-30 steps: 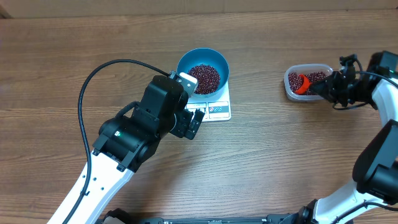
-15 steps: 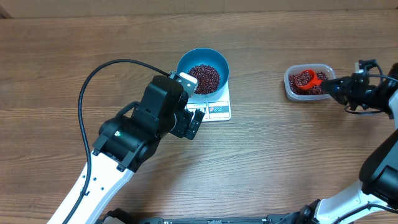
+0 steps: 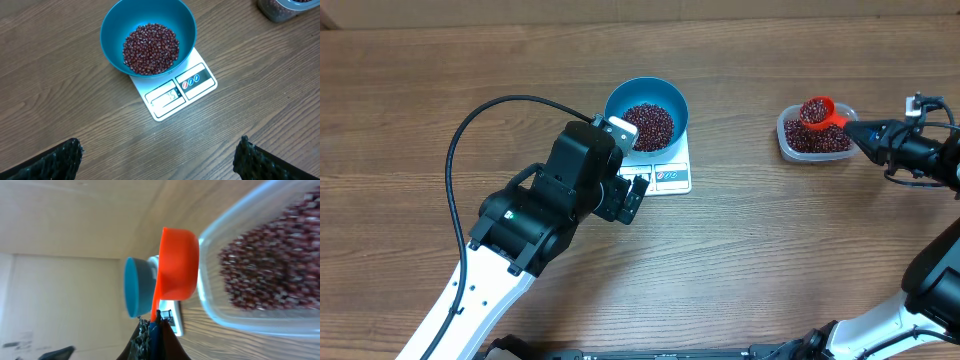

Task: Scoop item into bowl and weigh 150g on scale
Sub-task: 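Lift the filled scoop and carry it left over the teal bowl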

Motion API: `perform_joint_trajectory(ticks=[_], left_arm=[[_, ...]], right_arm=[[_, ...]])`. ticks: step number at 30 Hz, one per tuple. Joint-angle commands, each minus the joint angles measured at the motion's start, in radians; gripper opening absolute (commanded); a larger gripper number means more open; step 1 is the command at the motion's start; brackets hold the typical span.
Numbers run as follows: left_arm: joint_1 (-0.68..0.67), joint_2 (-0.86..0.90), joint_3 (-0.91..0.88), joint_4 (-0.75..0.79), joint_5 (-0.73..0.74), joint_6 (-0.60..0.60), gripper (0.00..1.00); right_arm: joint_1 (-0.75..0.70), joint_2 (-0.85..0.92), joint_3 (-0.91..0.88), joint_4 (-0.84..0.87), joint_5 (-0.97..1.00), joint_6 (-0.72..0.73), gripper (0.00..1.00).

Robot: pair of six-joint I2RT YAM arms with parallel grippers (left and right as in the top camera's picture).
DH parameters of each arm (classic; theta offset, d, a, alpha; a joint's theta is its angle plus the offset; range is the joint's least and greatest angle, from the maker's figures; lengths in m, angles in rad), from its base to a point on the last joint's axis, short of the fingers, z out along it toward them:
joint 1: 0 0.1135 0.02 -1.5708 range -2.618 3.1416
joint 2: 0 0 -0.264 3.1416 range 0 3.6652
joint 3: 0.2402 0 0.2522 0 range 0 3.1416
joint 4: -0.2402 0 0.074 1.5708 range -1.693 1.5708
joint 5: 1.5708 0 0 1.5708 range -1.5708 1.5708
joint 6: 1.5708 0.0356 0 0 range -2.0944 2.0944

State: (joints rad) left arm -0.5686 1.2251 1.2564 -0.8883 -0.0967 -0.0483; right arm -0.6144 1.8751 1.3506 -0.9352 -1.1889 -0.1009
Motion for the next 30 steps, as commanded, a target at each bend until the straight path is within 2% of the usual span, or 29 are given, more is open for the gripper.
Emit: perform_joint_trajectory(ticks=[1, 8, 17, 25, 30], left_arm=[[0.005, 0.003, 0.016, 0.002, 0.012, 0.019, 0.99], [0.005, 0.003, 0.016, 0.002, 0.012, 0.019, 1.00], [0.005, 0.003, 0.016, 0.002, 0.012, 0.019, 1.00], [0.006, 0.003, 0.016, 0.002, 0.012, 0.019, 1.00], [0.005, 0.003, 0.016, 0.002, 0.012, 0.019, 1.00]], right_arm=[[0.004, 0.001, -0.003, 0.003, -0.125, -0.012, 0.04], [0.063, 0.001, 0.006, 0.003, -0.233, -0.012, 0.04], [0.246, -0.001, 0.090, 0.005, -0.247, 0.000, 0.04], [0.408, -0.001, 0.151, 0.078, -0.134, 0.106, 0.04], [0.496, -0.001, 0.153, 0.185, -0.025, 0.158, 0.04]])
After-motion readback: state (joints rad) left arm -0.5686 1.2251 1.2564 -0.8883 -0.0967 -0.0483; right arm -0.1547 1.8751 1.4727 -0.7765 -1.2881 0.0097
